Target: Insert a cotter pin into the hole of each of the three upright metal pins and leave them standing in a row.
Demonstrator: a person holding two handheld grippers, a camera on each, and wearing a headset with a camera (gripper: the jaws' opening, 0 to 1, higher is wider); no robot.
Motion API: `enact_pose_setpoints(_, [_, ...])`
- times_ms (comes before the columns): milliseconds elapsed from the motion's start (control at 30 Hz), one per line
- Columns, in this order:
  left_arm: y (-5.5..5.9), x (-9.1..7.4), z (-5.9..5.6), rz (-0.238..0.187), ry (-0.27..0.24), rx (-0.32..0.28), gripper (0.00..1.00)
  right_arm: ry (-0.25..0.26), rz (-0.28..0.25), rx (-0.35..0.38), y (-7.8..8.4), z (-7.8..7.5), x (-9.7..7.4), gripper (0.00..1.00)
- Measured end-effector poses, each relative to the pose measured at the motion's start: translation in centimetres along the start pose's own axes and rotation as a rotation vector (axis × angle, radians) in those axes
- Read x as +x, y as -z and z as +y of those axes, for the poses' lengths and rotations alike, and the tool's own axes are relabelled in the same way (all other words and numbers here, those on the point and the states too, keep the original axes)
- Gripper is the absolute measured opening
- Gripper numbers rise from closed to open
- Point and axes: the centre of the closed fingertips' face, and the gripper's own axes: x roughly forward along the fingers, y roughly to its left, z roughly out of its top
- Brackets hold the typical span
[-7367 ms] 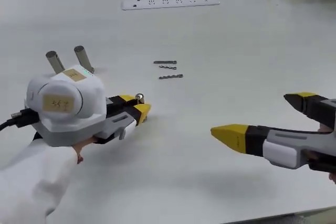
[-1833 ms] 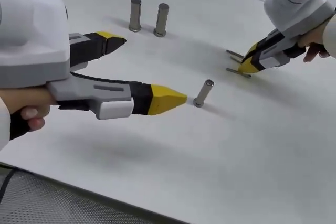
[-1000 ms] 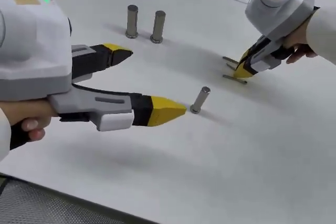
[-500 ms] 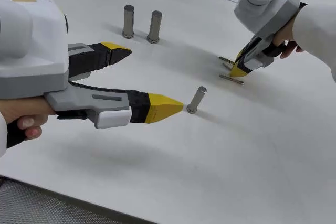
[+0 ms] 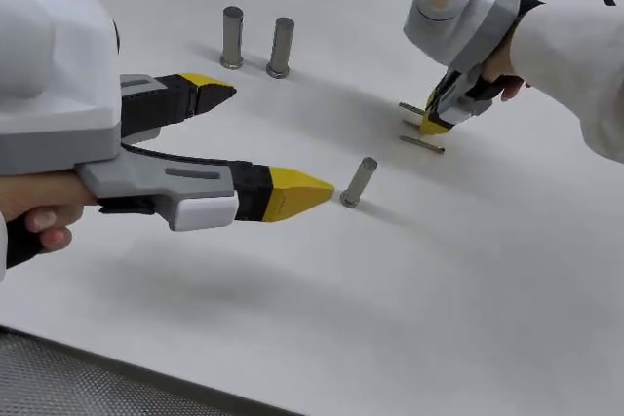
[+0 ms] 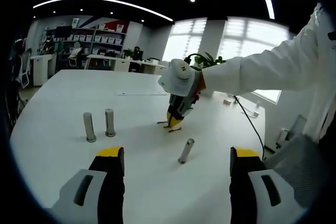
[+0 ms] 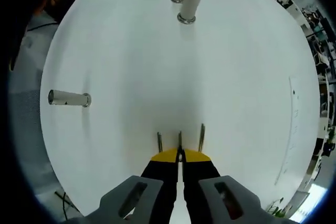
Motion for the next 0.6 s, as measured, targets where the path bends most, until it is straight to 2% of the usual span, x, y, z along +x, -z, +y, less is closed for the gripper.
enact_pose_setpoints(367, [0.01, 0.11, -0.15, 0.004, 0.007, 0.002, 0.81, 0.002, 0.069, -0.025, 0.30, -0.01, -0.10, 0.00])
enact_pose_setpoints(600, [-0.29, 0.11, -0.20, -0.008, 0.010, 0.003, 0.81, 0.009, 0.060, -0.054, 0.34, 0.12, -0.25, 0.00])
